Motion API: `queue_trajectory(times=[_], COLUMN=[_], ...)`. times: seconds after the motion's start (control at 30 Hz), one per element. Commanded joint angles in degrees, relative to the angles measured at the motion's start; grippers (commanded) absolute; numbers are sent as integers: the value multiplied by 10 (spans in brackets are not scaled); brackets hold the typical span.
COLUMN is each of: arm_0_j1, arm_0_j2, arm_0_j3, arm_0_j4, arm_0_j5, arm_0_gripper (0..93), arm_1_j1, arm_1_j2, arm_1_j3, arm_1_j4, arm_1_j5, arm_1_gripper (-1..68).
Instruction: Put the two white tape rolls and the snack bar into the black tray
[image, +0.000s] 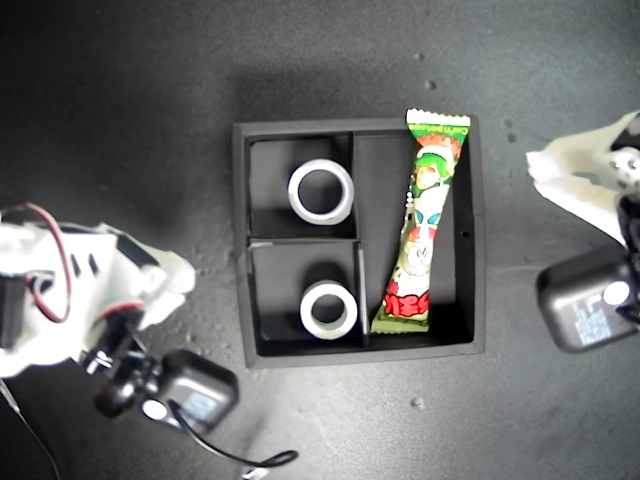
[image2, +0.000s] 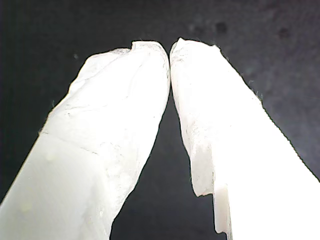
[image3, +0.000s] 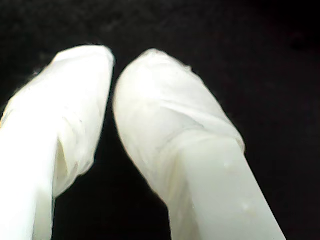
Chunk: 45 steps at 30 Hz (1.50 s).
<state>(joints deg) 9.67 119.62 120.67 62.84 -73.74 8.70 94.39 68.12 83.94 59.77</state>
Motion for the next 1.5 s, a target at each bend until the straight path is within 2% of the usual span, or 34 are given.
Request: queue_trajectory(times=[0.0,0.17,0.47,0.57,0.77,0.97,1.17,1.23,1.33,1.4,1.47], arm_0_j1=[-14,-5,2,0,-6,-4,8,-5,-40,-40,-40], arm_0_j2=[118,319,499,559,617,739,744,744,744,744,744], arm_0_j3=[99,265,415,464,518,578,592,592,592,592,592], arm_0_j4=[-15,-70,-69,-55,-30,40,65,102,169,171,171], arm_0_j5=[-10,-13,-46,-59,-67,-82,-112,-125,-88,-15,-13], arm_0_gripper=[1,1,1,1,1,1,2,2,2,2,2], arm_1_j1=[5,11,4,4,-18,-35,-67,-73,-62,-57,-60], arm_1_j2=[108,306,602,719,962,976,976,969,976,976,976], arm_1_j3=[93,362,797,911,1059,1109,1109,1109,1109,1109,1109], arm_1_j4=[-19,-142,-297,-288,-168,-148,-78,-70,-71,-71,-71], arm_1_j5=[77,118,134,144,200,212,251,217,149,142,142], arm_1_gripper=[-4,-5,-6,-6,-6,-6,-1,0,0,0,0])
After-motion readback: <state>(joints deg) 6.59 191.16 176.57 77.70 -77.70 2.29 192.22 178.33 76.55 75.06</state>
